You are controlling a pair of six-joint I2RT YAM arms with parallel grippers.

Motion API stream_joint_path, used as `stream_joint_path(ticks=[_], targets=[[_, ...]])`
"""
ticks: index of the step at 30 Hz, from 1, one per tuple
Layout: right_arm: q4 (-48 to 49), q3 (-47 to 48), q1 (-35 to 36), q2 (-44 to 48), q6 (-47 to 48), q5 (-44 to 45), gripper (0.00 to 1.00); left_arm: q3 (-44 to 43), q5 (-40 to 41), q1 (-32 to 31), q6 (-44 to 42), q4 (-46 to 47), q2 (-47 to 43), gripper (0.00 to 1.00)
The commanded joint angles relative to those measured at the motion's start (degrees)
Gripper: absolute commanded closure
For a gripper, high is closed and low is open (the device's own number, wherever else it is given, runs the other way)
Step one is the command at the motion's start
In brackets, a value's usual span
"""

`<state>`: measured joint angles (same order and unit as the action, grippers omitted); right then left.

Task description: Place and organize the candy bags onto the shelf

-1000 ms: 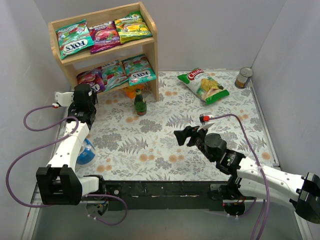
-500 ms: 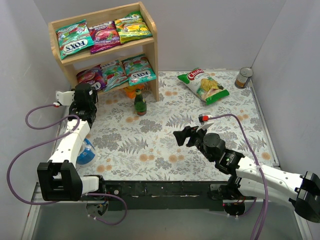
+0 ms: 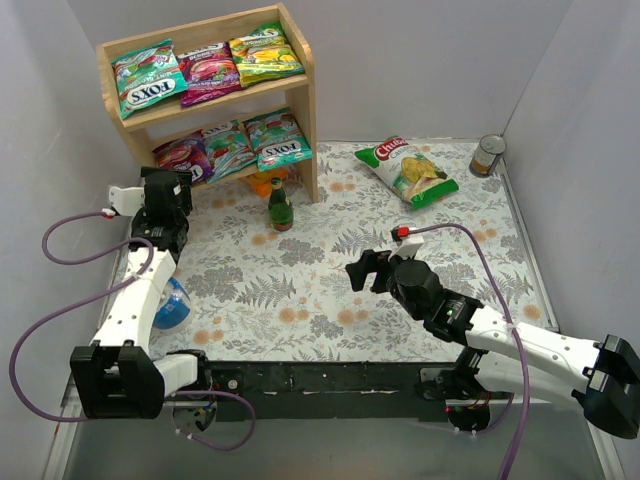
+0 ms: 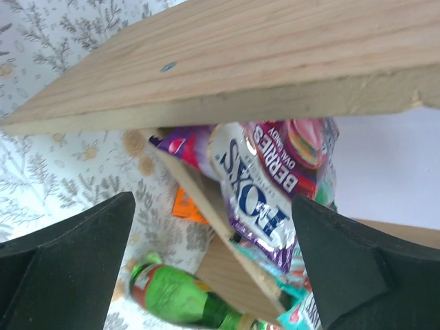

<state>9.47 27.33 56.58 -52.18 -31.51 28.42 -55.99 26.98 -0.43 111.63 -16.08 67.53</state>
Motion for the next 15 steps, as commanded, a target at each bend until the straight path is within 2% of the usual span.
stream_joint_path(ticks=[1, 5, 7, 11, 15], targets=[[-2.1, 3.0, -0.8, -0.1, -1.3, 2.2, 0.02, -1.0, -2.1, 0.3, -3.3, -5.6, -4.9, 0.02], [-4.3, 3.3, -2.6, 0.1, -0.2, 2.9, 0.02, -1.8, -7.5, 0.1, -12.1, -7.1, -5.7, 0.02], [-6.0, 3.2, -6.3, 0.3, 1.1, 1.6, 0.02, -1.8, -12.9, 0.1, -17.3, -7.0, -5.6, 0.02], [-7.7, 1.2, -19.7, 2.1, 4.1, -5.6, 0.02, -0.5, -21.8, -0.5, -27.9, -8.2, -5.3, 0.02], [-8.7, -0.3, -28.5, 3.8, 6.7, -9.3, 0.02, 3.3, -26.3, -1.1, -31.8, -8.5, -5.8, 0.02]])
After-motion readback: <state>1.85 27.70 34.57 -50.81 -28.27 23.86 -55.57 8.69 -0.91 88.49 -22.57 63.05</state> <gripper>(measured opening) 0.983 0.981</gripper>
